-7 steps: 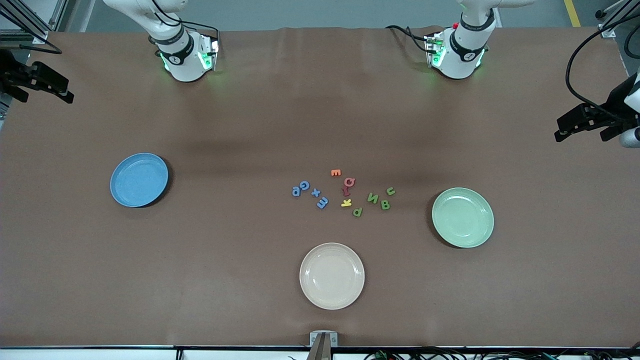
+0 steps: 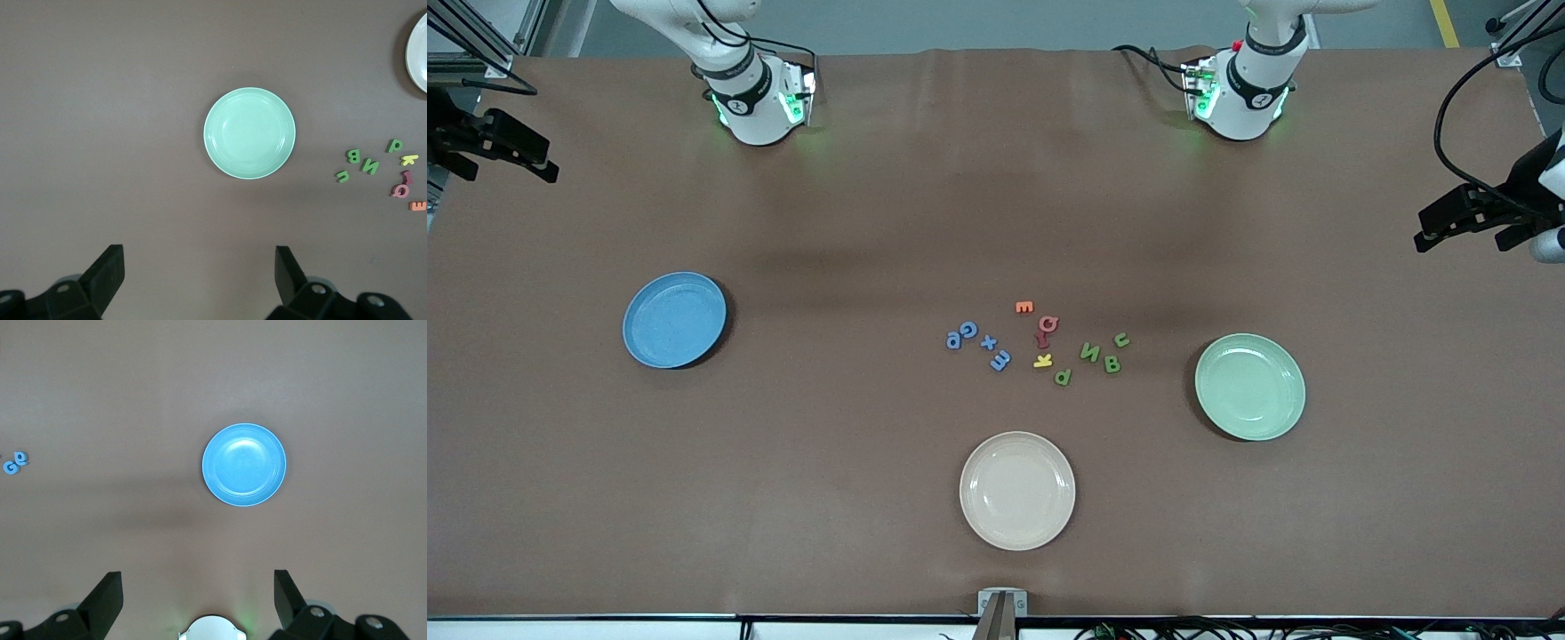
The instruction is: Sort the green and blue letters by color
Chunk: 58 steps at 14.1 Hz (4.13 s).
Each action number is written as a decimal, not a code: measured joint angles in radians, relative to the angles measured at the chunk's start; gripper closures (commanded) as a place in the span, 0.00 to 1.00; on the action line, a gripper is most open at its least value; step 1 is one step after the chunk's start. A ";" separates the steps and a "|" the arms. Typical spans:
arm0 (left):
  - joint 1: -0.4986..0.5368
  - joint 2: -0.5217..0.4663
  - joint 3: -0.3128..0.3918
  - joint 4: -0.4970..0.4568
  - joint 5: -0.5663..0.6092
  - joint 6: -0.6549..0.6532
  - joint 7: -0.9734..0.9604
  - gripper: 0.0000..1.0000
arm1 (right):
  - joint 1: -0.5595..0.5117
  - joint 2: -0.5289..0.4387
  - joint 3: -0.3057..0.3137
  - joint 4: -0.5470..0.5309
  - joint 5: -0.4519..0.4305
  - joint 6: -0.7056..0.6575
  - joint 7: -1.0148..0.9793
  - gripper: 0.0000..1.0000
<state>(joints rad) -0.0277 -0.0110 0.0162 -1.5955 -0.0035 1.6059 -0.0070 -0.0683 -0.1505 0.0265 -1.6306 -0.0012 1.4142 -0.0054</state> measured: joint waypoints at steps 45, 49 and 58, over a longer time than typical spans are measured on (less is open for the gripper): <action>-0.482 0.879 -0.127 0.192 0.067 0.728 -0.592 0.17 | 0.600 0.867 0.012 0.179 0.050 0.724 1.805 0.00; -0.487 0.885 -0.127 0.185 0.069 0.728 -0.592 0.19 | 0.626 0.900 0.012 0.182 0.035 0.748 1.821 0.01; -0.486 0.900 -0.125 0.180 0.071 0.709 -0.592 0.25 | 0.694 0.902 0.010 0.107 0.026 0.778 1.863 0.22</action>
<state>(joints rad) -0.5140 0.8893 -0.1089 -1.4155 0.0679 2.3150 -0.5994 0.6257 0.7518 0.0365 -1.5235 0.0248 2.1924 1.8574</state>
